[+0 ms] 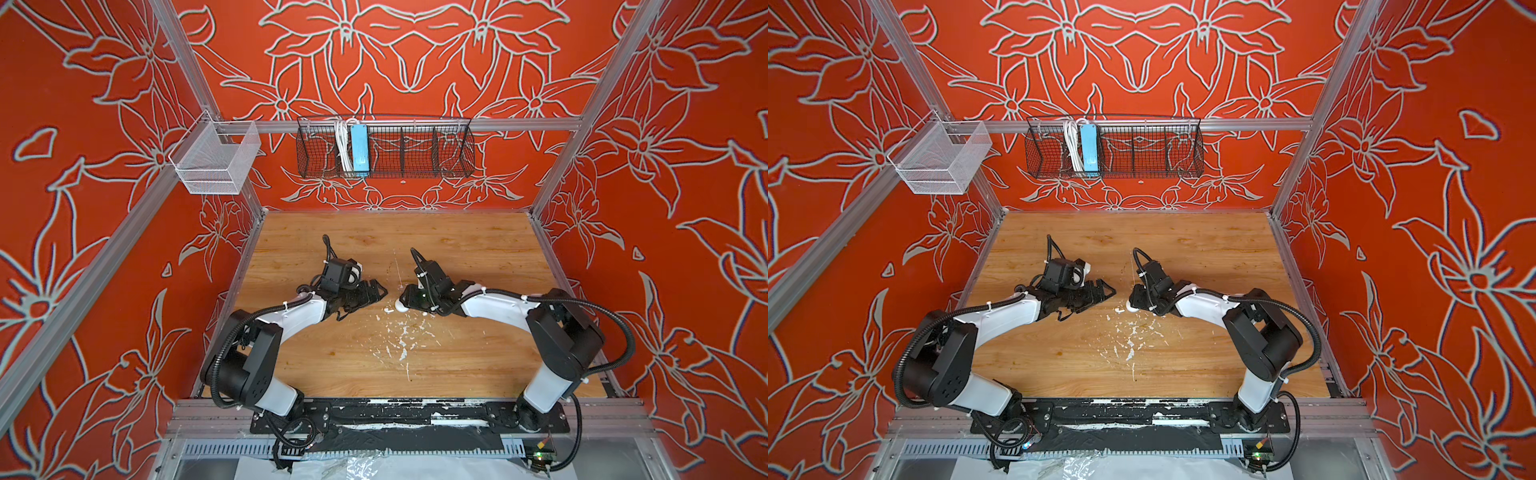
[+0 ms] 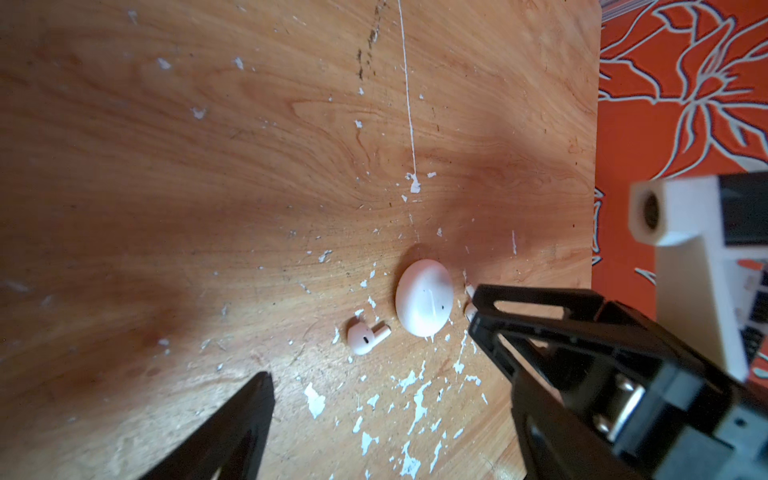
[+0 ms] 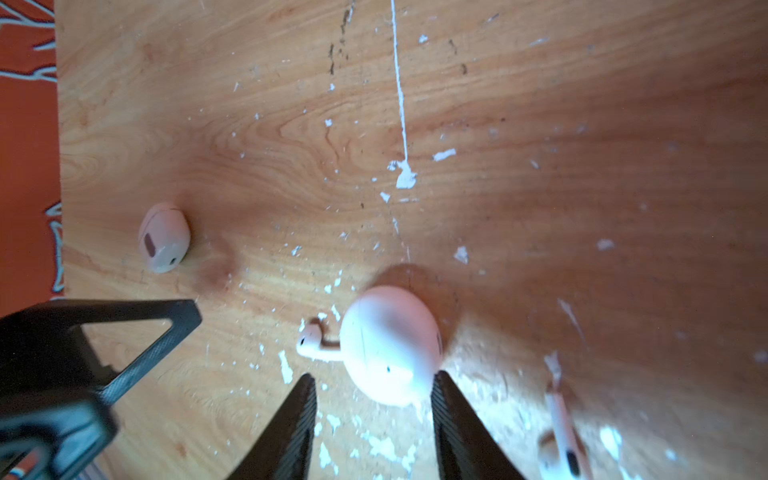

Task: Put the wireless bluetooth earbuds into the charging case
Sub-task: 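Lower the right gripper onto the small white disc and close on it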

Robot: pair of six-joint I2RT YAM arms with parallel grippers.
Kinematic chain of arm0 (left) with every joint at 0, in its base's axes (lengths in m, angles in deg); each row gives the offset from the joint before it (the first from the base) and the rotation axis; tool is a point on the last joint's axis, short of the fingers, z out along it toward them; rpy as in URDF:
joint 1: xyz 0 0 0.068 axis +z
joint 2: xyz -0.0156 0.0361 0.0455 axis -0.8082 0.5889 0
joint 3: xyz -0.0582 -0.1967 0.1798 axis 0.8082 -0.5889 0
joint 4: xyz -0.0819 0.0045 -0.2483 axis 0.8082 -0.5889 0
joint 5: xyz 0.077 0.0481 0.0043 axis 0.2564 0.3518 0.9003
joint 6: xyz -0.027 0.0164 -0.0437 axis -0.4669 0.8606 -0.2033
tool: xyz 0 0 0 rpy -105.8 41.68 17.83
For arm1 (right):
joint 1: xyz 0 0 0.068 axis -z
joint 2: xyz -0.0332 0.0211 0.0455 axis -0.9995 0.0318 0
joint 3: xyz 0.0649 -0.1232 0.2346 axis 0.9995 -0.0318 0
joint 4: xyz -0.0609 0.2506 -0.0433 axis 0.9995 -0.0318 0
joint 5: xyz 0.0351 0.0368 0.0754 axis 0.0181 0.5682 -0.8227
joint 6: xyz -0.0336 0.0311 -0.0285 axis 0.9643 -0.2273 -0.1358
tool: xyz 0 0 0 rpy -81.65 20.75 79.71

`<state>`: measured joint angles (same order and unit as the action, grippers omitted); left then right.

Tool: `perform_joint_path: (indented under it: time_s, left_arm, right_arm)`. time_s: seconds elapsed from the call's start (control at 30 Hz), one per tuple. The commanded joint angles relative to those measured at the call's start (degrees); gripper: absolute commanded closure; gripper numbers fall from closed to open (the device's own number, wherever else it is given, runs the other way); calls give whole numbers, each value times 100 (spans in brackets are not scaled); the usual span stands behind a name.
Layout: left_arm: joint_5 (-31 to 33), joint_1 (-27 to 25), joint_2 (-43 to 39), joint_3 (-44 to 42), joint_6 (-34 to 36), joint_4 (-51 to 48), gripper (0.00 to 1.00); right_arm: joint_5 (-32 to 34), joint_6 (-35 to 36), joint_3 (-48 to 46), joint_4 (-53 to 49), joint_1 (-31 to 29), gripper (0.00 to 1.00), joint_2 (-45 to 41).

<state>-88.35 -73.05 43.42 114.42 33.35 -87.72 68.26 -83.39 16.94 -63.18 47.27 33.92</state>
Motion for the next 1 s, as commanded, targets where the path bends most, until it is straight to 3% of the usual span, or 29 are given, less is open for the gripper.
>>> perform_joint_path:
  time_s: [0.0,0.23,0.37,0.7,0.83,0.97]
  left_arm:
    - [31,-36,-220,60,69,-69,11]
    - [254,-38,-491,-13,173,-141,11]
    - [193,-51,-531,-92,119,-3,11]
    - [200,-255,-623,-253,-63,265,12]
    - [304,-284,-655,-270,-60,250,12]
    - [536,-284,-793,-334,-112,169,11]
  right_arm:
    - [314,-271,-132,-12,-137,55,-389]
    - [755,-302,-472,-114,-367,56,-1343]
    - [968,-56,-391,-207,-362,56,-1428]
    - [1061,819,1333,-939,-313,58,356]
    - [767,1169,2318,-1534,-262,59,1293]
    - [451,1234,2694,-1709,-259,67,1722]
